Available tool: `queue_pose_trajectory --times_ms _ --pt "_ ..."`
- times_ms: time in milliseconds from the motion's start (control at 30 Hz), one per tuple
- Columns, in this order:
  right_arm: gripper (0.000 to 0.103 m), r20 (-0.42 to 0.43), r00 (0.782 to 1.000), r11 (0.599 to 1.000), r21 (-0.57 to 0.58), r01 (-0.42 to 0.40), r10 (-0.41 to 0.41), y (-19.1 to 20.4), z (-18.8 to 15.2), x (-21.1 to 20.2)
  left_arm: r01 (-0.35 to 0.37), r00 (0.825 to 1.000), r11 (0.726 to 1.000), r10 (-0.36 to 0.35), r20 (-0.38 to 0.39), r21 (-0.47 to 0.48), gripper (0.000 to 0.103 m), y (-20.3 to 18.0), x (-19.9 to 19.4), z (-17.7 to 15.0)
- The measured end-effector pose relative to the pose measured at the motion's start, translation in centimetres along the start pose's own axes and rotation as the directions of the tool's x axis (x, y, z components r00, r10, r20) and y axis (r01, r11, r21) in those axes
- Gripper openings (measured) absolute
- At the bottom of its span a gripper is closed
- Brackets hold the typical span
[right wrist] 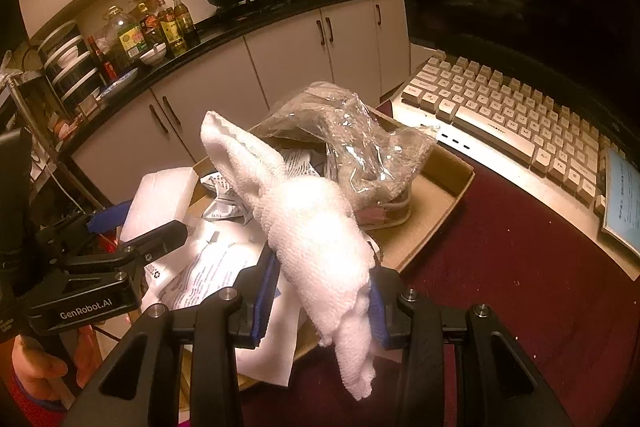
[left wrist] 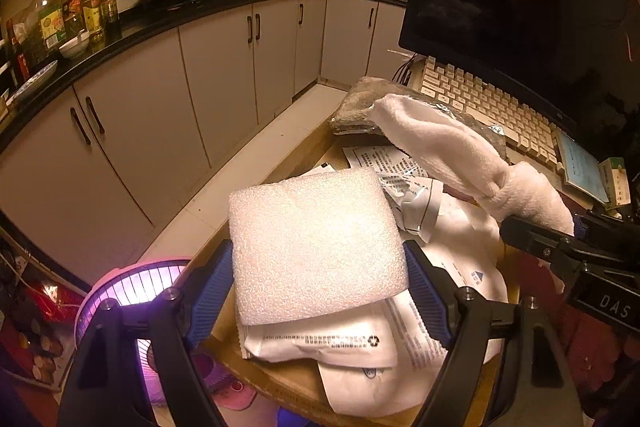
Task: Organize soft objects
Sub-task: 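Lower the foam pad onto the packets with the left gripper while the right lowers the towel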
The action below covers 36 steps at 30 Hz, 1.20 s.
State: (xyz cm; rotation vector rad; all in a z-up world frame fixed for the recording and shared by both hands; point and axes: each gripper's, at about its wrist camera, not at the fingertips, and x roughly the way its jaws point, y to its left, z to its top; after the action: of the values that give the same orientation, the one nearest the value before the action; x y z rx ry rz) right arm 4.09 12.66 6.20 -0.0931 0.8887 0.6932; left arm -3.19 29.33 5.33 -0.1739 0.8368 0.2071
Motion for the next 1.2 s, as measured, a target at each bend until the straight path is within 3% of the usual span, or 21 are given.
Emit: queue_pose_trajectory --times_ms 733,1200 --pt "0.043 -0.041 0.999 0.999 0.014 0.034 -0.034 -1.0 0.6 3.8 -0.006 0.999 1.000 0.006 -0.037 0.012 0.081 0.4 2.1 0.4" --pt "0.044 -0.040 0.998 0.998 0.027 0.049 -0.048 -1.6 0.2 3.9 -0.008 0.999 1.000 0.009 -0.038 0.022 0.081 0.0 2.1 0.5"
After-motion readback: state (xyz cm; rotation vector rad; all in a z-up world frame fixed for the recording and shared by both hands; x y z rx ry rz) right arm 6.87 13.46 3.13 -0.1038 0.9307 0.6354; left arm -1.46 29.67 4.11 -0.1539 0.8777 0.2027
